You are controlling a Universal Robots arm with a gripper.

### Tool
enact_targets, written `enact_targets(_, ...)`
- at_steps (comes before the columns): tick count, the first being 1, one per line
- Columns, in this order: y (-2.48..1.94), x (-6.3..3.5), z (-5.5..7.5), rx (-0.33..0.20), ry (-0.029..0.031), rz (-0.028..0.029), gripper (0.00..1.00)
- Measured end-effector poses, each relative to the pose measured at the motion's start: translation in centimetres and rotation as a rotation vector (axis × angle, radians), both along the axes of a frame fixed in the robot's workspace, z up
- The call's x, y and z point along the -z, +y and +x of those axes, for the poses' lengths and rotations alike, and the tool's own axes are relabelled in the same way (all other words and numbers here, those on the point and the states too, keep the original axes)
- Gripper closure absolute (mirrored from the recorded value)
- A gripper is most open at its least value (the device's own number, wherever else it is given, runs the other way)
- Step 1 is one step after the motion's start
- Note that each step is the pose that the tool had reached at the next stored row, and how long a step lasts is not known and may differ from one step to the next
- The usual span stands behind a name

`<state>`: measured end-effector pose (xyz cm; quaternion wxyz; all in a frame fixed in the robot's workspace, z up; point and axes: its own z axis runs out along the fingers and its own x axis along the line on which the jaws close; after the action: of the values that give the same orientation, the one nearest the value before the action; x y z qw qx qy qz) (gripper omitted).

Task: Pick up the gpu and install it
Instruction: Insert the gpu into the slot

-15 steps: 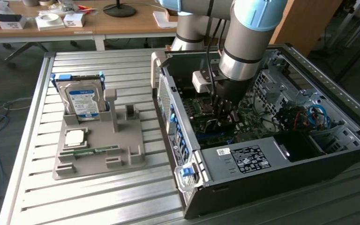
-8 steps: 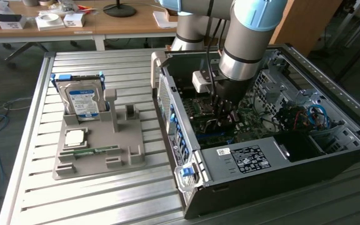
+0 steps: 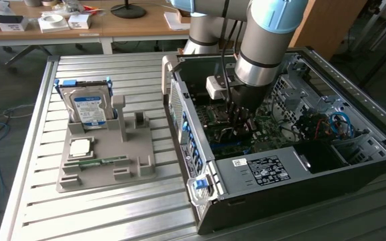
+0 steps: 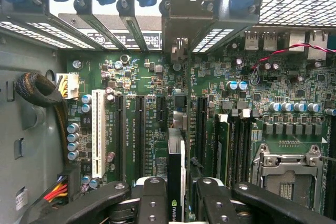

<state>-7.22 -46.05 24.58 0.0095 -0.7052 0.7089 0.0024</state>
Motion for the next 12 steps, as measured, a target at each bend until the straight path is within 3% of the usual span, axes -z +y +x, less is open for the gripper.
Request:
enact_targets(10,0.00,0.00,0.00,0.000,0.0000,-0.0001,0.73)
enact_targets(11,0.00,0.00,0.00,0.000,-0.0001,-0.0001,0.67)
enact_targets(12,0.00,0.00,0.00,0.000,0.0000,-0.0001,0.67)
